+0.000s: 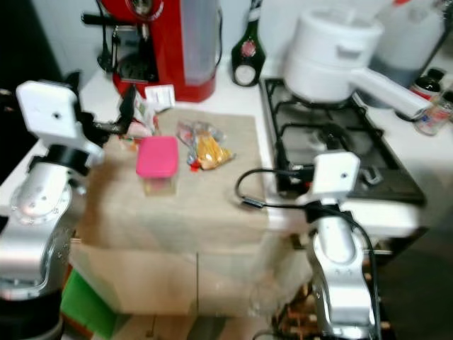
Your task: Restocking fridge
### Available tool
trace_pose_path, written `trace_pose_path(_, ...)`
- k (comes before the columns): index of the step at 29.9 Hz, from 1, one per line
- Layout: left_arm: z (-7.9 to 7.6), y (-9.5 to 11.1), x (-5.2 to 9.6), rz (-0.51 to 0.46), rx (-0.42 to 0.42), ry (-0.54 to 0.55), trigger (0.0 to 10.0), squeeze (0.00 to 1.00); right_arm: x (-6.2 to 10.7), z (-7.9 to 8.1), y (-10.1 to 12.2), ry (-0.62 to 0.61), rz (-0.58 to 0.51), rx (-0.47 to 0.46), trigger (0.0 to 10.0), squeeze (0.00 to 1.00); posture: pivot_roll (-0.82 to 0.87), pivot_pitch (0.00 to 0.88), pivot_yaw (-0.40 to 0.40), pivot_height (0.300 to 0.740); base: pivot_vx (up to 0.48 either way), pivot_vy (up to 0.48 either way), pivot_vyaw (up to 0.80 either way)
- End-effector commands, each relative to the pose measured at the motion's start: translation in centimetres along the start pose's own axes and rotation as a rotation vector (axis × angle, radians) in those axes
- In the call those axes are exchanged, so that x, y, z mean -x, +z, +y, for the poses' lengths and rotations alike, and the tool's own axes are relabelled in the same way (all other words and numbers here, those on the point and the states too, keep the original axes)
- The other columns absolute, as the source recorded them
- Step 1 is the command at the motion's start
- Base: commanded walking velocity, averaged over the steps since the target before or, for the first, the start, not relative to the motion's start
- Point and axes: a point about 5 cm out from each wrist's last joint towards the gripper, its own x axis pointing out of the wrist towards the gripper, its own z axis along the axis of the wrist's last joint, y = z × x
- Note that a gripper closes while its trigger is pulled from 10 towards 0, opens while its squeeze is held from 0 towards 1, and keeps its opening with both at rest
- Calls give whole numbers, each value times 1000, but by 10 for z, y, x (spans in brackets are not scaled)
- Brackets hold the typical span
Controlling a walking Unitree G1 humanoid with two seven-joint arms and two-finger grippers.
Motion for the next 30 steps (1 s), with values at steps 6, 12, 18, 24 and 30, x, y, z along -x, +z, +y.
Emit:
trace_pose_path(6, -26, -15, 4, 119, 109, -72, 10000, 0, 6, -5, 0, -8, 19, 13, 10000, 0, -77, 0, -9, 740, 0, 0, 0)
trace_pose_path(12, -25, -16, 5, 104, 159, -75, 10000, 0, 3, -4, 2, 29, 18, 22, 10000, 0, -91, 0, -14, 740, 0, 0, 0)
trace_pose_path(18, -22, -14, 13, 90, 148, -51, 10000, 0, -2, 5, -5, 68, 45, -11, 10000, 0, -39, 0, -37, 740, 0, 0, 0)
trace_pose_path(24, -10, -10, 9, 90, 78, -21, 10000, 0, -10, 14, -10, 124, 56, -24, 10000, 0, 9, 0, -53, 740, 0, 0, 0)
trace_pose_path(30, 9, -6, -3, 75, 64, 18, 10000, 0, -13, 16, -13, 110, 52, -34, 10000, 0, 11, 0, -39, 740, 0, 0, 0)
